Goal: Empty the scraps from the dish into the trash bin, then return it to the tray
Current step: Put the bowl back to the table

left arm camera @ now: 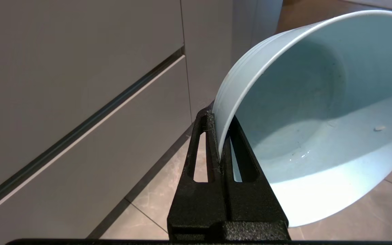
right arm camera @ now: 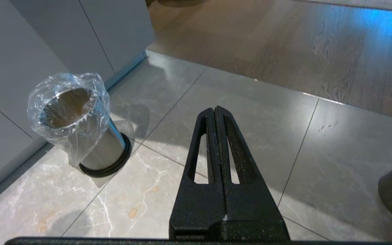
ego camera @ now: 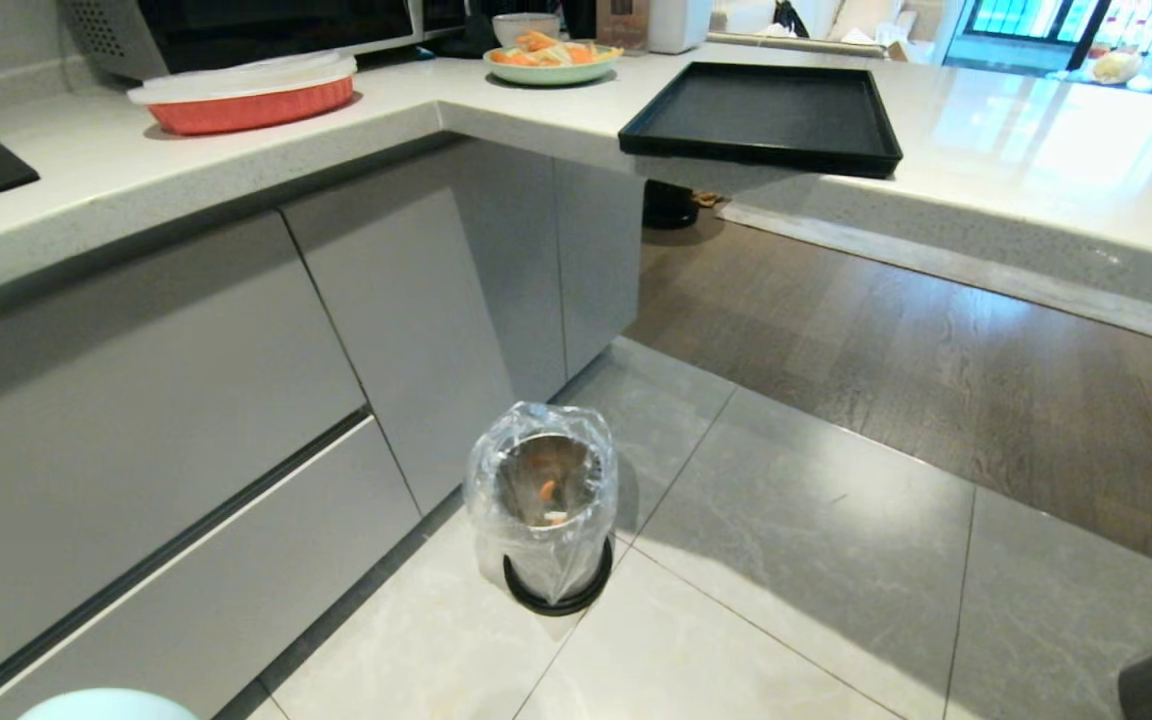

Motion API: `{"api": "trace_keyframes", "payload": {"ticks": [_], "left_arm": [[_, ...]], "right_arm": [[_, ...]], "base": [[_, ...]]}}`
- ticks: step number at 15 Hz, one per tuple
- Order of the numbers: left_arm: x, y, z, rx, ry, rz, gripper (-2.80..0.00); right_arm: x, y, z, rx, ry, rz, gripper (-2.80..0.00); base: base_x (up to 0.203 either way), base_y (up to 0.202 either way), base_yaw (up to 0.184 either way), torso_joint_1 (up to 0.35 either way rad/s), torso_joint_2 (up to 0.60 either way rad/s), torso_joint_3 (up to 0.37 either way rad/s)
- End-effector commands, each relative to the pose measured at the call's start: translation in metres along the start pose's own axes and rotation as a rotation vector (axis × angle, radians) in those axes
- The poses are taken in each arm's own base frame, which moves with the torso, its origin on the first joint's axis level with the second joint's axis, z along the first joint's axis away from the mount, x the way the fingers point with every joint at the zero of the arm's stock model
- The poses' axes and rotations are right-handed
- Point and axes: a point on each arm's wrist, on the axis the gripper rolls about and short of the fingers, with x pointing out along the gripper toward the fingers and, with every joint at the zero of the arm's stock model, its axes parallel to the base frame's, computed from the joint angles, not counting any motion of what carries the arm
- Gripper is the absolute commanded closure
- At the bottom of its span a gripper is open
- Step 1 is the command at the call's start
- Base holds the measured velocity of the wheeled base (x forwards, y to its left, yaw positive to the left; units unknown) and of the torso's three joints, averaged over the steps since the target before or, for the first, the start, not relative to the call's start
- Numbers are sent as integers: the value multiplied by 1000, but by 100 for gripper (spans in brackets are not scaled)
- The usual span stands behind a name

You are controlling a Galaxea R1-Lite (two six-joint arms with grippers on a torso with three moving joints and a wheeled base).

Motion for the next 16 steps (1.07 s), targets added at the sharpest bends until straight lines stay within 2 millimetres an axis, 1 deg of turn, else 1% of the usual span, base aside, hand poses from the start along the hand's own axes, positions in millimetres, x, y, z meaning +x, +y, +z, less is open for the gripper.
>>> {"api": "trace_keyframes", "payload": {"ticks": [1, 3, 16], "left_arm": [[0, 0, 0, 0, 0, 1, 0], [0, 0, 0, 0, 0, 1, 0], [0, 0, 0, -2, 0, 1, 0]], "right_arm": [[0, 0, 0, 1, -2, 0, 0], [0, 0, 0, 1, -2, -1, 0], [0, 0, 0, 1, -1, -2, 0]], "base": [[0, 0, 0, 3, 3, 204], [0, 0, 0, 4, 4, 190], [0, 0, 0, 0, 1, 17]]}}
